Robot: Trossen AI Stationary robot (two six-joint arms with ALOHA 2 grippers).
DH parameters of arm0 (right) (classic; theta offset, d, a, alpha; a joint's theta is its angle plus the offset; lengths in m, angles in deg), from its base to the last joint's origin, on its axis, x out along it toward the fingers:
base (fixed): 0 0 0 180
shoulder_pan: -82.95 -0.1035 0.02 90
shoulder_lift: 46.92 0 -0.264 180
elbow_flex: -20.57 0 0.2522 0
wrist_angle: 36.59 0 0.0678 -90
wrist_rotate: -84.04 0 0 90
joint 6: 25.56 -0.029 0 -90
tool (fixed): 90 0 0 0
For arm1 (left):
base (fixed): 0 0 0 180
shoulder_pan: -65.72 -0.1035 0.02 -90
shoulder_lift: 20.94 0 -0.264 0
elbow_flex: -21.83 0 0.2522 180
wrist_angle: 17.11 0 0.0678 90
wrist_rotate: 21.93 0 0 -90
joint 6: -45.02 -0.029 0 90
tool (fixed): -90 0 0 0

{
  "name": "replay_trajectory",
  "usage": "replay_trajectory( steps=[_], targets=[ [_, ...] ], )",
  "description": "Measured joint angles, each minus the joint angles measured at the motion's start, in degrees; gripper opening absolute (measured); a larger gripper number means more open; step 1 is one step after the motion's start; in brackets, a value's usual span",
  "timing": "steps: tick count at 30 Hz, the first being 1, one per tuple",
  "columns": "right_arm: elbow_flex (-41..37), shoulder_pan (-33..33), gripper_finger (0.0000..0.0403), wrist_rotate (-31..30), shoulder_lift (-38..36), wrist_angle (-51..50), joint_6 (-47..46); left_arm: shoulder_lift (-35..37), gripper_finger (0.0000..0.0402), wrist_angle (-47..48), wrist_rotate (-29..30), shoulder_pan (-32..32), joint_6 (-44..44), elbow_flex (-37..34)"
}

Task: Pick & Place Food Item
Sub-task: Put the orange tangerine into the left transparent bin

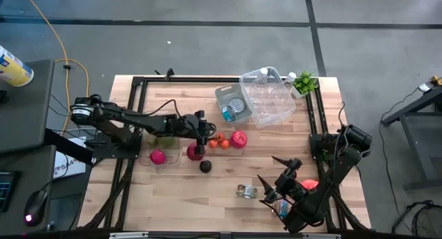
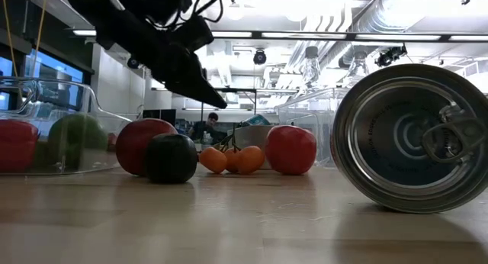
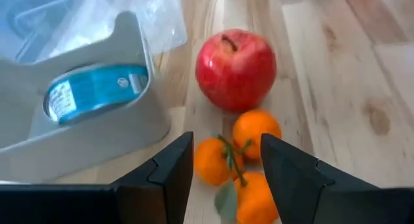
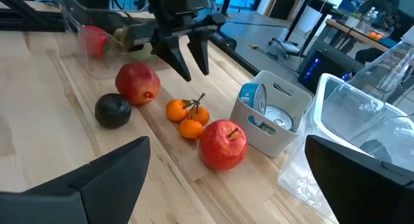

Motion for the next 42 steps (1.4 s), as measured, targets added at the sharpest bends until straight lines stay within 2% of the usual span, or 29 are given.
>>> replay_trajectory(
  steps=[3,14,20,26,31,38,42],
  targets=[
    [0.0,-0.02,0.0397,0.11,0.02,0.02,0.0,-1.98,0.0169,-3.52,-3.07,-1.08,0.41,0.06],
    [0.02,-0.02,0.0397,0.35,0.02,0.48,0.3,-8.58,0.0169,-13.43,-4.6,-3.15,2.09,0.07],
    [0.02,-0.02,0.0397,0.4,0.02,1.47,1.77,-11.43,0.0169,-14.41,-7.7,-3.77,2.01,0.02],
    [0.02,-0.02,0.0397,0.52,0.02,2.27,3.24,-11.51,0.0169,-14.08,-8.29,-4.09,0.85,0.02],
    [0.02,-0.02,0.0397,0.57,0.02,2.33,3.63,-11.51,0.0169,-13.08,-13.35,-5.56,0.96,0.02],
    [0.0,0.0,0.0397,0.59,0.02,2.36,3.63,-11.51,0.0168,-11.39,-14.23,-6.09,1.2,0.02],
    [0.0,-0.01,0.0397,0.58,0.02,2.38,3.63,-11.51,0.0149,-9.99,-16.91,-6.09,-0.03,0.02]
  ],
)
